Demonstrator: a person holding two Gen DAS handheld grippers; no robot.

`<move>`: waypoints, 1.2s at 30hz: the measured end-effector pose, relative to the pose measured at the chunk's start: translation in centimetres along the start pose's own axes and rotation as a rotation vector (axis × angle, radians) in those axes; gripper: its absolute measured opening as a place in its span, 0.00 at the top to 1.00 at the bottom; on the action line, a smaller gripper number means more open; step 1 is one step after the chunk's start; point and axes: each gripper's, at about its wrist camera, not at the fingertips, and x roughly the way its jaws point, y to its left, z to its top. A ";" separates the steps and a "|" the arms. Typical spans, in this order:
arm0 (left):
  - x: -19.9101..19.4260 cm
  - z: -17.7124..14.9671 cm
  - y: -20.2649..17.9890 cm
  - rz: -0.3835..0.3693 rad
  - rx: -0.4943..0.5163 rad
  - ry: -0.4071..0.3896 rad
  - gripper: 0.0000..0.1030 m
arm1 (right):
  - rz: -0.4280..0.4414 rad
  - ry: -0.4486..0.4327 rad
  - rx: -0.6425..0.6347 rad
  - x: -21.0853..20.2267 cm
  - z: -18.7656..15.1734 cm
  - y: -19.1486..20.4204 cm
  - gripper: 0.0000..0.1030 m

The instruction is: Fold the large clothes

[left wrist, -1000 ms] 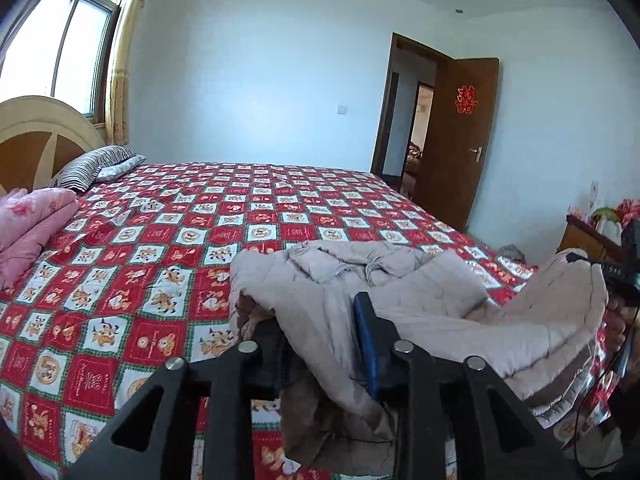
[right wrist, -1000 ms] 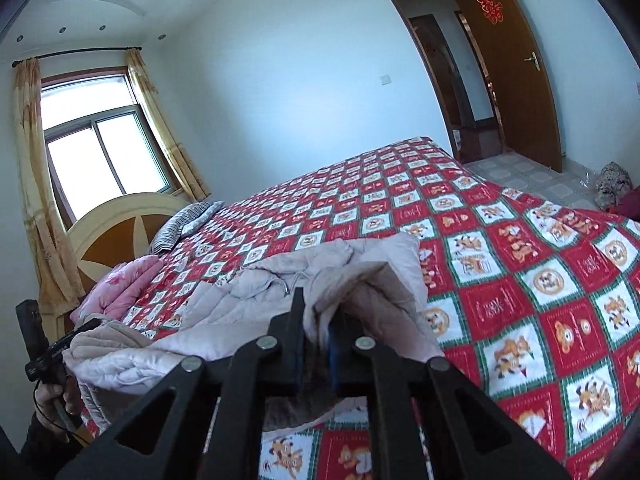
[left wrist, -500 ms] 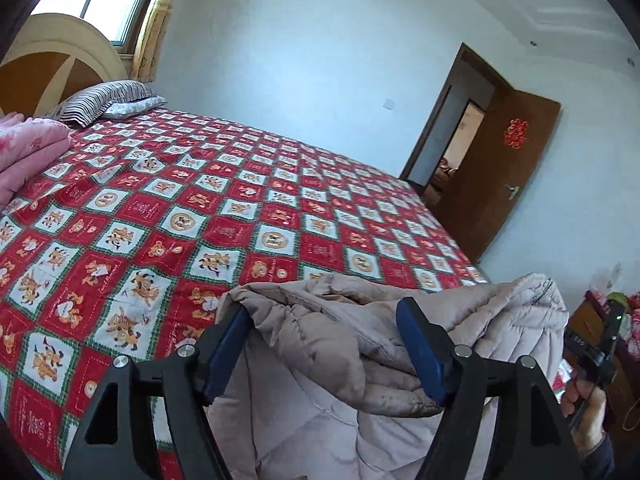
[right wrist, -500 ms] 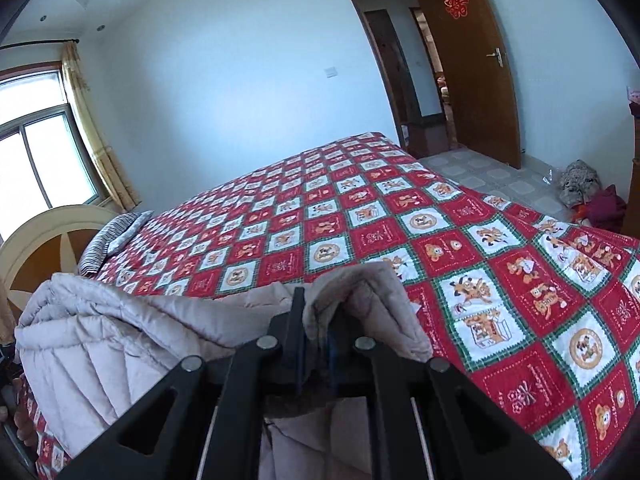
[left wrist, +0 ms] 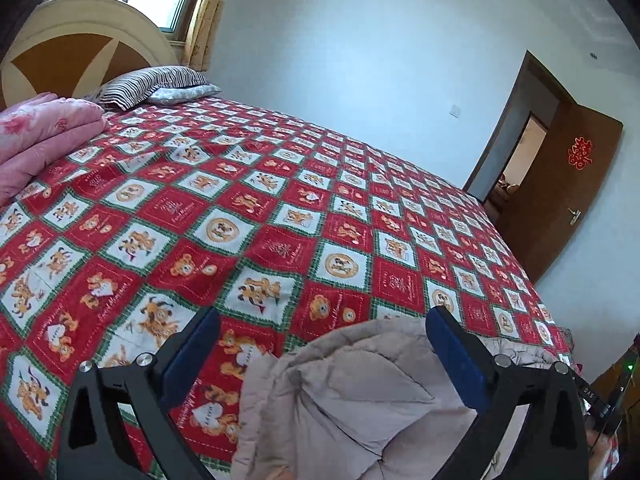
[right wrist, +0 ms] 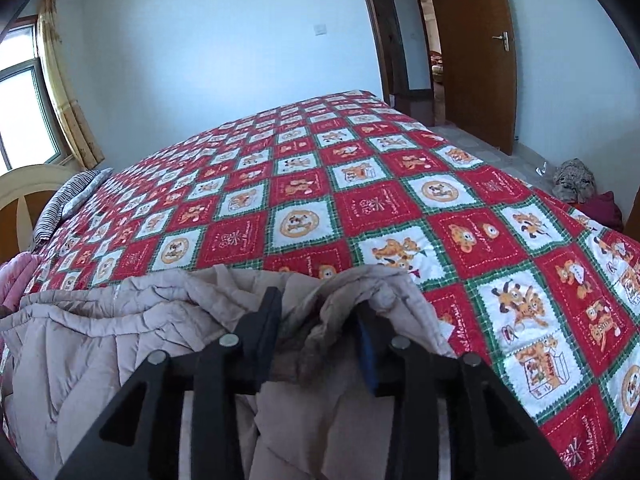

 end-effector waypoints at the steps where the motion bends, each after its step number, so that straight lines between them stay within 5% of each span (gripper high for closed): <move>1: -0.2 0.1 -0.3 0.008 0.011 -0.008 0.01 | 0.001 -0.010 0.005 -0.1 0.3 0.2 0.59; 6: -2.4 -3.7 -5.5 0.023 0.179 -0.091 0.01 | -0.014 -0.112 -0.020 -1.3 1.7 2.4 0.23; 9: -2.7 -7.7 -10.0 0.036 0.351 -0.139 0.01 | -0.080 -0.226 -0.048 -4.0 0.9 4.2 0.12; 13: -0.3 -9.3 -12.5 0.105 0.398 -0.150 0.01 | 0.042 -0.249 -0.188 -6.9 -3.2 8.6 0.10; 17: 3.9 -8.0 -11.3 0.203 0.298 -0.042 0.01 | -0.003 -0.238 -0.403 -5.1 -6.0 12.2 0.09; 21: 7.3 -8.5 -10.2 0.228 0.283 0.063 0.01 | -0.039 -0.138 -0.315 -0.9 -4.1 10.3 0.09; 25: 8.2 -9.5 -9.8 0.233 0.287 0.063 0.01 | -0.048 -0.035 -0.287 2.5 -4.3 8.8 0.09; 36: 10.2 -10.1 -9.9 0.237 0.291 0.110 0.01 | -0.047 0.032 -0.253 4.3 -4.9 8.2 0.06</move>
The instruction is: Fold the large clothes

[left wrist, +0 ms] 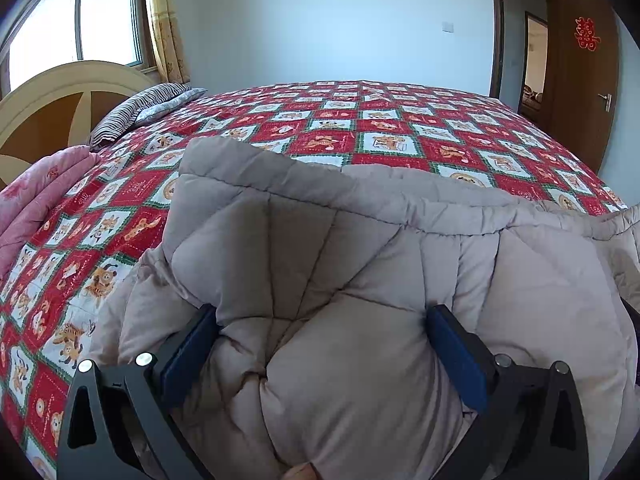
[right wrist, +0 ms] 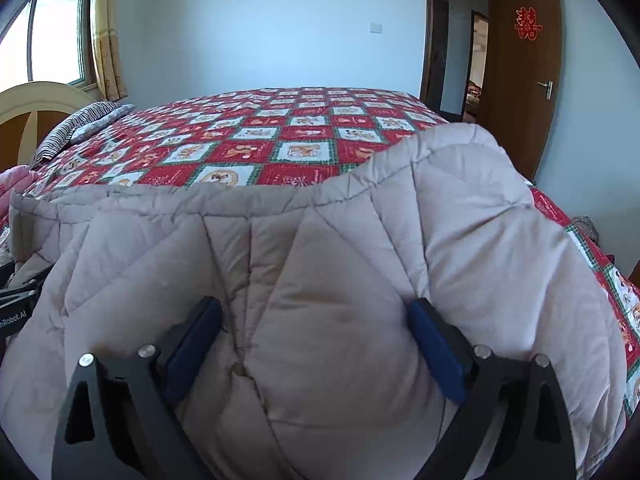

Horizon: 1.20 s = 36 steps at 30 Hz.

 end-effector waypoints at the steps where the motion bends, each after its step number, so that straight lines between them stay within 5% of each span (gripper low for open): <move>1: 0.0 0.0 0.0 -0.003 -0.002 0.001 0.01 | 0.001 0.005 0.001 0.1 0.0 0.0 0.06; 36: 1.0 0.5 -0.1 -0.007 0.014 0.084 0.01 | -0.084 0.139 -0.058 2.3 -0.3 1.1 0.00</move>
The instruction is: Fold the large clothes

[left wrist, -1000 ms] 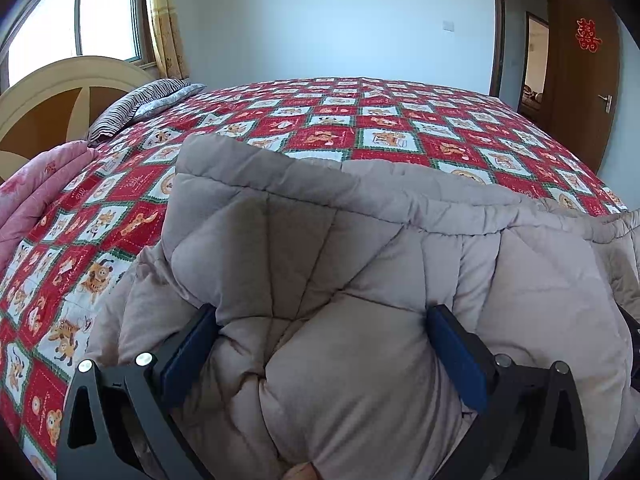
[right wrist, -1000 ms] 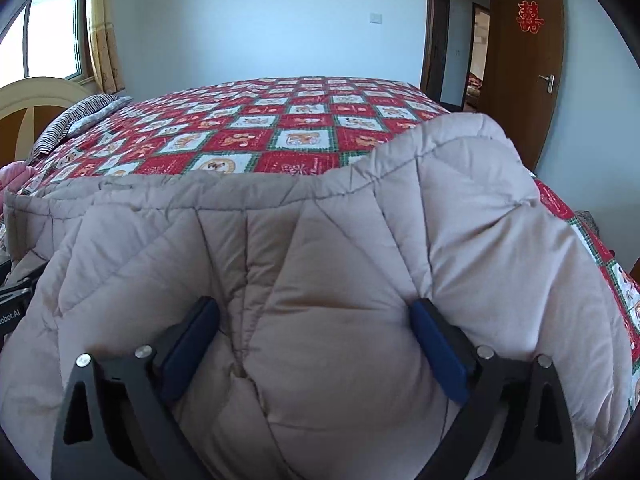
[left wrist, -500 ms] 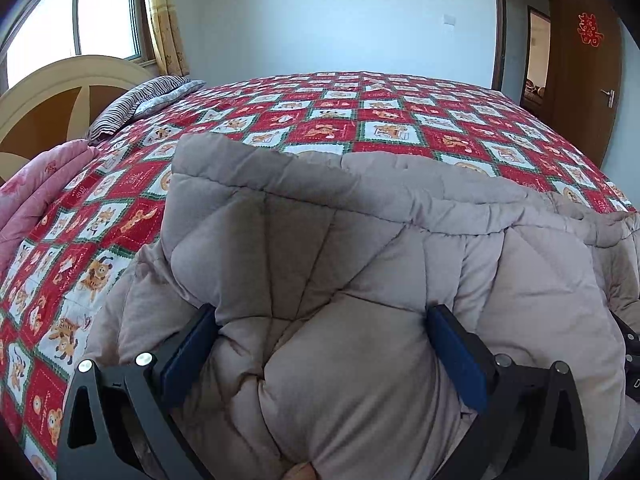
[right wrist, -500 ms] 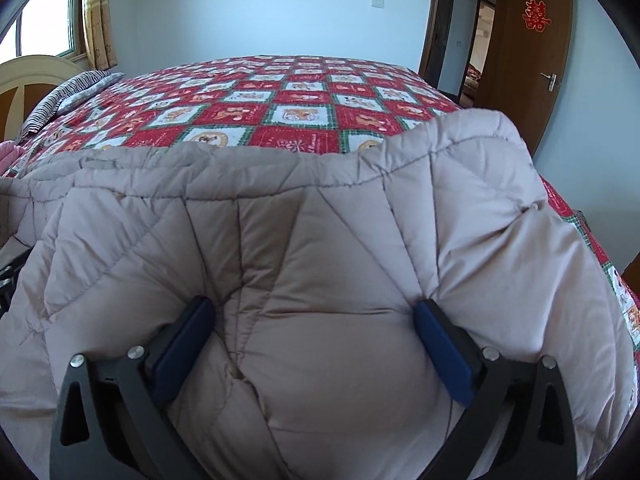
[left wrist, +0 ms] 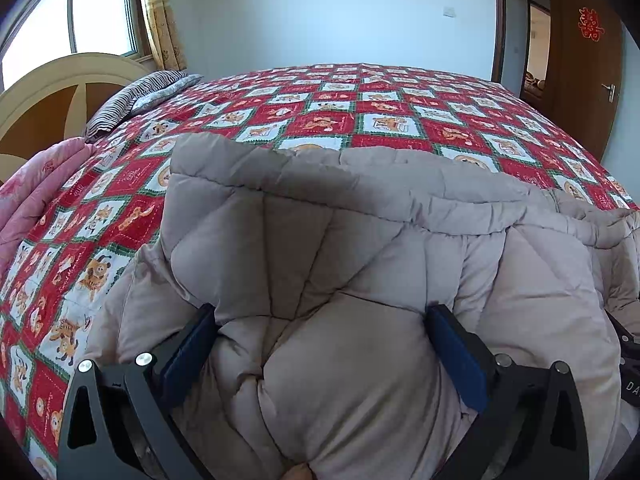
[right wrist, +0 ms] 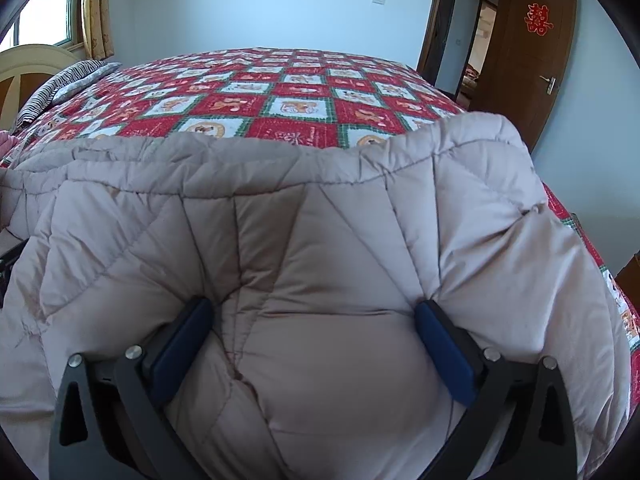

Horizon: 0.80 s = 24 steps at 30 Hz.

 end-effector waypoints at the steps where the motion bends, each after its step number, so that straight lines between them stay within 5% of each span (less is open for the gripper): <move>1: -0.5 0.3 0.2 -0.020 0.016 0.025 0.01 | 0.000 0.002 -0.002 0.0 0.0 0.0 0.00; 5: -4.7 -0.3 2.1 -0.052 -0.019 -0.021 0.01 | -0.010 -0.002 0.004 -2.1 0.3 -0.2 0.01; 11: -5.6 -2.9 2.4 0.014 0.017 -0.051 0.01 | 0.113 -0.174 0.039 -9.7 -1.4 3.1 0.00; 15: -5.0 -4.2 1.6 0.074 0.058 -0.092 0.01 | 0.081 -0.113 -0.113 -8.2 -3.8 7.5 0.01; 24: -4.7 -4.9 2.1 0.053 0.034 -0.122 0.01 | 0.053 -0.048 -0.115 -4.7 -4.7 7.5 0.00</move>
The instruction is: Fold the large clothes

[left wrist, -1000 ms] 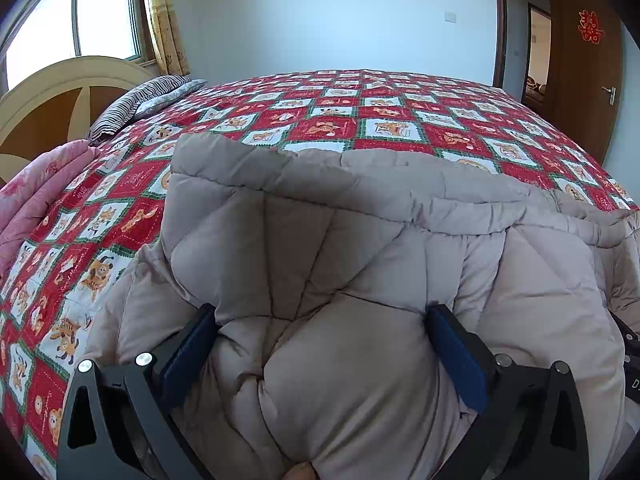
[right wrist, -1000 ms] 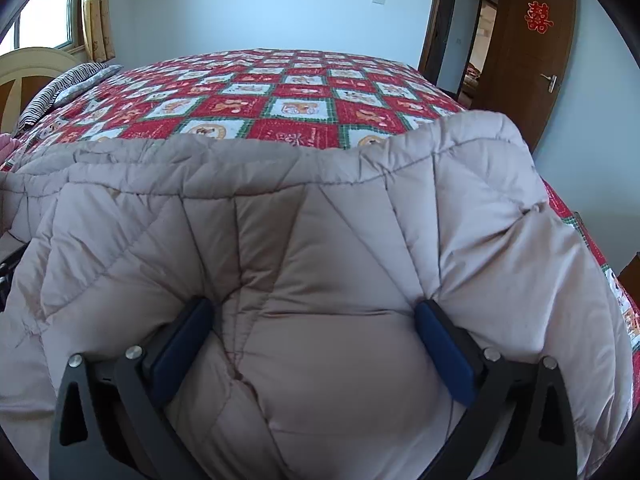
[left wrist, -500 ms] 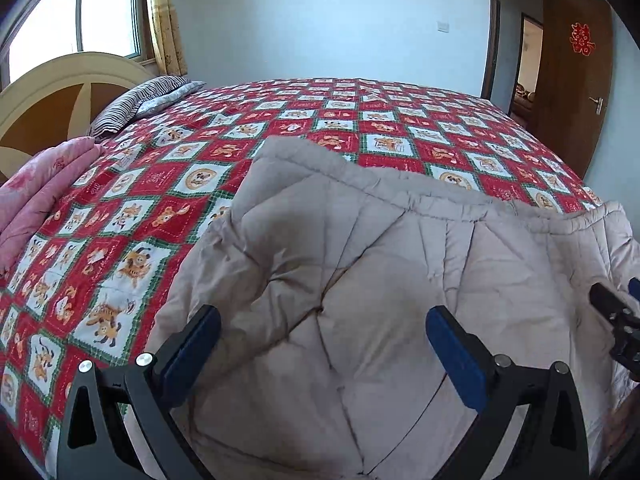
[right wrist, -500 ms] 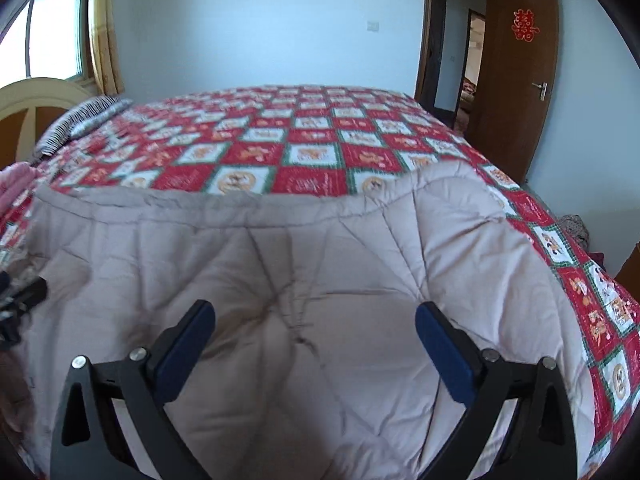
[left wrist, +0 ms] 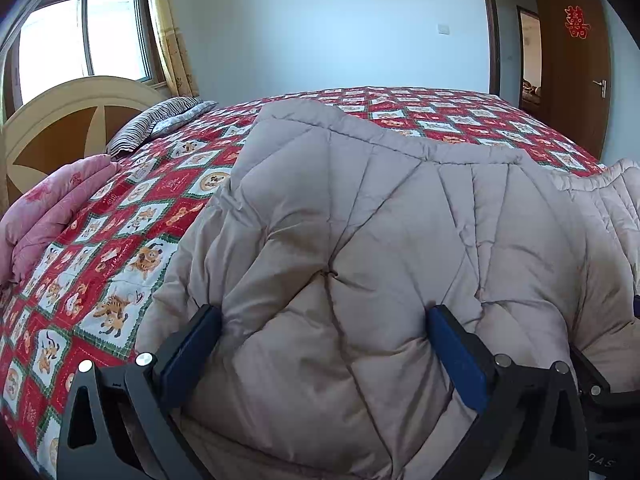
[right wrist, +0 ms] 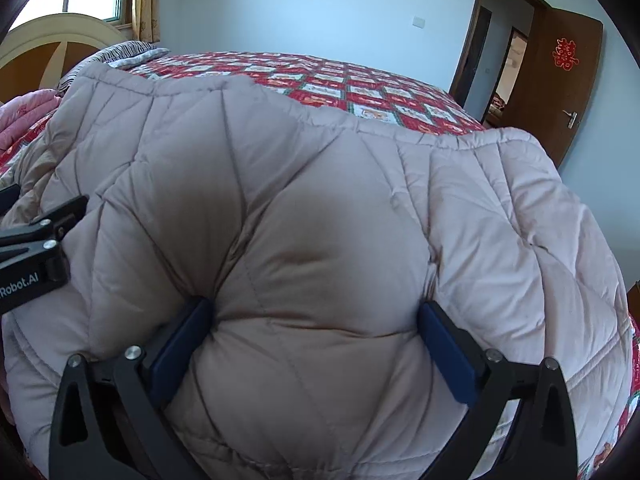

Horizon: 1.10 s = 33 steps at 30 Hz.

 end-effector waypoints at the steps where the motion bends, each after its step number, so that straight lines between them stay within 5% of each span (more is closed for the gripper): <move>1: -0.2 0.0 0.0 -0.008 0.001 0.006 0.01 | 0.002 0.002 0.001 0.1 0.0 -0.1 0.00; 12: -7.3 -3.2 7.3 0.084 -0.100 -0.067 0.01 | 0.012 -0.052 0.023 -4.1 -1.2 -1.2 0.00; 19: -5.6 -7.3 11.7 -0.105 -0.344 0.087 0.01 | -0.040 -0.033 0.023 -4.6 -5.5 -1.4 0.00; 25: -4.7 -8.4 11.4 -0.244 -0.520 0.139 0.01 | -0.044 0.017 0.001 -3.3 -4.6 -1.2 0.00; 31: -3.4 -7.2 9.8 -0.335 -0.477 0.100 0.02 | -0.066 0.008 -0.011 -3.0 -4.4 -1.0 0.00; 33: -3.1 -6.8 9.4 -0.369 -0.479 0.097 0.25 | -0.068 0.006 -0.010 -3.2 -4.6 -0.9 0.00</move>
